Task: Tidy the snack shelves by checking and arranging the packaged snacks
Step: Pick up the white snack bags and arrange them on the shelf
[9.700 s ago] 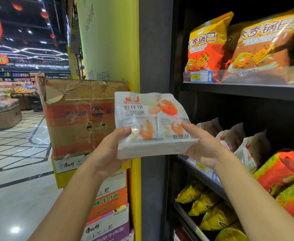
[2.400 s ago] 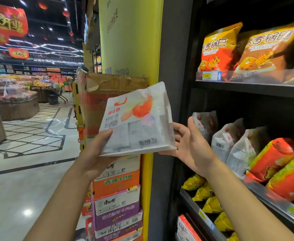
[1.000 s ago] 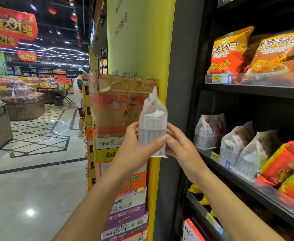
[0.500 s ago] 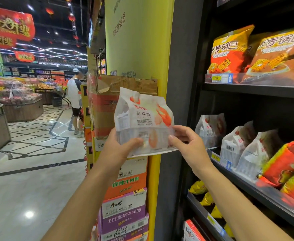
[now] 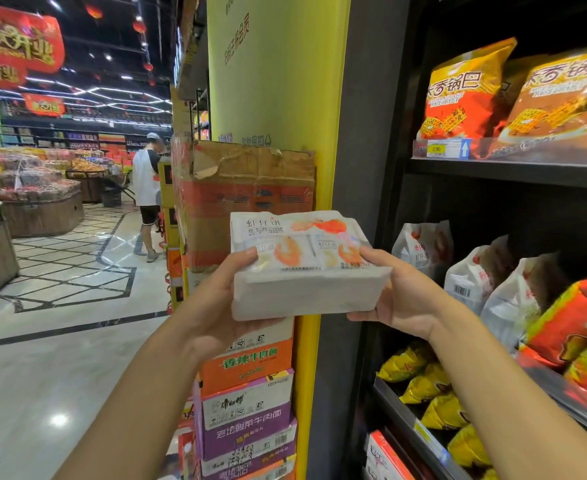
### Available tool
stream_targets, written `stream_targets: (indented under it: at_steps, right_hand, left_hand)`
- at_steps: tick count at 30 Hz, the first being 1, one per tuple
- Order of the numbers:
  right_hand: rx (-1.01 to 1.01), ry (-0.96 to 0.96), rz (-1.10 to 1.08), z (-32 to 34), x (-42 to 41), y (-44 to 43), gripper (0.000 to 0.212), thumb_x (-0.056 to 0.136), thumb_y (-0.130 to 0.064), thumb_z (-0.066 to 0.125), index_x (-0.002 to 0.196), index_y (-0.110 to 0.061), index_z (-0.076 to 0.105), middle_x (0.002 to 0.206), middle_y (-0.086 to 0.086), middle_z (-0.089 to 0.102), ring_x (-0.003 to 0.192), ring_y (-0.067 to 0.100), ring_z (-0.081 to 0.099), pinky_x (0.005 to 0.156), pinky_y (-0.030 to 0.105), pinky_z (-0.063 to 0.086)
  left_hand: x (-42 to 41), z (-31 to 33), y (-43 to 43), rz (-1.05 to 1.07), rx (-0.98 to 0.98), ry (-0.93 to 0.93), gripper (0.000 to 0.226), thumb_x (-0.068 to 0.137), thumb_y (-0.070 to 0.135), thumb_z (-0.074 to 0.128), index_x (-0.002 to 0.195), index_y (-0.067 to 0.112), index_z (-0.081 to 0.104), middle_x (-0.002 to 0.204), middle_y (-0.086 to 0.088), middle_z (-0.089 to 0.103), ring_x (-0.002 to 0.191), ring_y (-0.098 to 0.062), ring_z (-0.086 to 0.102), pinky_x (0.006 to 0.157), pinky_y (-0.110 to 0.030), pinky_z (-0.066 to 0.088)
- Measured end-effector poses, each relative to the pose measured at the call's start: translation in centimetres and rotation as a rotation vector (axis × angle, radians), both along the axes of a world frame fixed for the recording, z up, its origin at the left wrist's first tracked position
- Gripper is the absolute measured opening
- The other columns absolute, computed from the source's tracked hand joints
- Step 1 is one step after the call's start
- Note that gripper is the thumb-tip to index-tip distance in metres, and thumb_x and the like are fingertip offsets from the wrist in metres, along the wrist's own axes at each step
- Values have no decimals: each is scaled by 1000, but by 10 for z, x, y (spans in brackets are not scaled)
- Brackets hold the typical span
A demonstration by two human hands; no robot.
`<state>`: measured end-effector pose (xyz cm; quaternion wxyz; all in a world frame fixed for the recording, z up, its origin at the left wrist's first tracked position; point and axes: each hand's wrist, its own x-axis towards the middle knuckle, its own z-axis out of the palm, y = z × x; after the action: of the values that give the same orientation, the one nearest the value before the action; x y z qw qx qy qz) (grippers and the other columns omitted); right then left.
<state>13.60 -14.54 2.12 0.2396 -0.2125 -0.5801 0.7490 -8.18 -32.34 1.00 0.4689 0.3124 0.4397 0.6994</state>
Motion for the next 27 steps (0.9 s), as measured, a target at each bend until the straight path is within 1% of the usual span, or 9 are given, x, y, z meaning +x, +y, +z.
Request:
stream_targets:
  at_steps: [2, 4, 10, 12, 16, 19, 21, 25, 27]
  right_hand:
    - [11, -15, -25, 0, 1, 1, 57, 91, -49, 65, 142, -25, 56, 124, 12, 75, 109, 29, 75, 70, 41, 64]
    - [21, -25, -45, -1, 3, 3, 57, 90, -48, 66, 141, -26, 56, 126, 12, 75, 111, 29, 75, 75, 43, 65]
    - [126, -31, -72, -9, 13, 14, 59, 89, -44, 75, 140, -19, 61, 135, 12, 70, 125, 31, 68, 99, 52, 59]
    - [179, -56, -76, -11, 19, 20, 52, 93, -39, 72, 139, -19, 62, 135, 11, 70, 127, 30, 67, 105, 54, 55]
    - [364, -151, -116, -14, 36, 36, 44, 99, -37, 65, 139, -20, 63, 131, 4, 73, 125, 21, 68, 105, 46, 55]
    - [614, -233, -266, -8, 52, 53, 47, 92, -41, 69, 135, -23, 65, 123, -6, 77, 117, 14, 71, 95, 32, 59]
    - [880, -366, -415, -1, 65, 70, 47, 93, -38, 74, 137, -24, 65, 125, -10, 73, 116, 11, 69, 99, 32, 57]
    - [1425, -791, -584, 13, 92, 110, 48, 99, -38, 69, 144, -26, 59, 136, -5, 60, 125, 16, 53, 101, 31, 46]
    - [1556, -1035, -567, 21, 102, 129, 57, 100, -41, 65, 152, -26, 49, 149, -2, 52, 137, 21, 44, 110, 38, 43]
  left_hand:
    - [-2, 1, 1, 7, -31, 20, 31, 94, 43, 67, 122, 32, 72, 119, -11, 79, 108, -30, 72, 79, -47, 63]
    - [-3, 2, 3, 22, -50, 38, 31, 93, 43, 69, 121, 30, 73, 117, -10, 79, 110, -30, 72, 83, -46, 61]
    - [-2, -2, 16, 42, -29, 182, 56, 77, 21, 77, 131, 11, 67, 128, -11, 75, 123, -33, 69, 103, -55, 55]
    - [1, -5, 22, 65, -6, 235, 62, 74, 17, 78, 134, 13, 64, 124, -6, 77, 118, -30, 72, 104, -54, 56]
    - [11, -10, 38, 96, 45, 332, 59, 83, 5, 77, 137, 19, 57, 118, 0, 79, 110, -24, 76, 104, -52, 55]
    - [19, -13, 58, 112, 80, 406, 59, 87, 5, 77, 138, 24, 55, 121, 4, 78, 111, -18, 75, 104, -49, 55]
    - [24, -15, 74, 137, 105, 440, 63, 84, 8, 81, 138, 28, 54, 123, 5, 77, 115, -18, 74, 103, -48, 55]
    - [42, -17, 111, 176, 143, 466, 68, 84, 9, 84, 140, 33, 52, 126, 9, 75, 116, -12, 72, 97, -39, 58]
    - [52, -18, 132, 187, 159, 492, 70, 85, 11, 85, 141, 33, 50, 128, 13, 73, 115, -7, 71, 96, -36, 59]
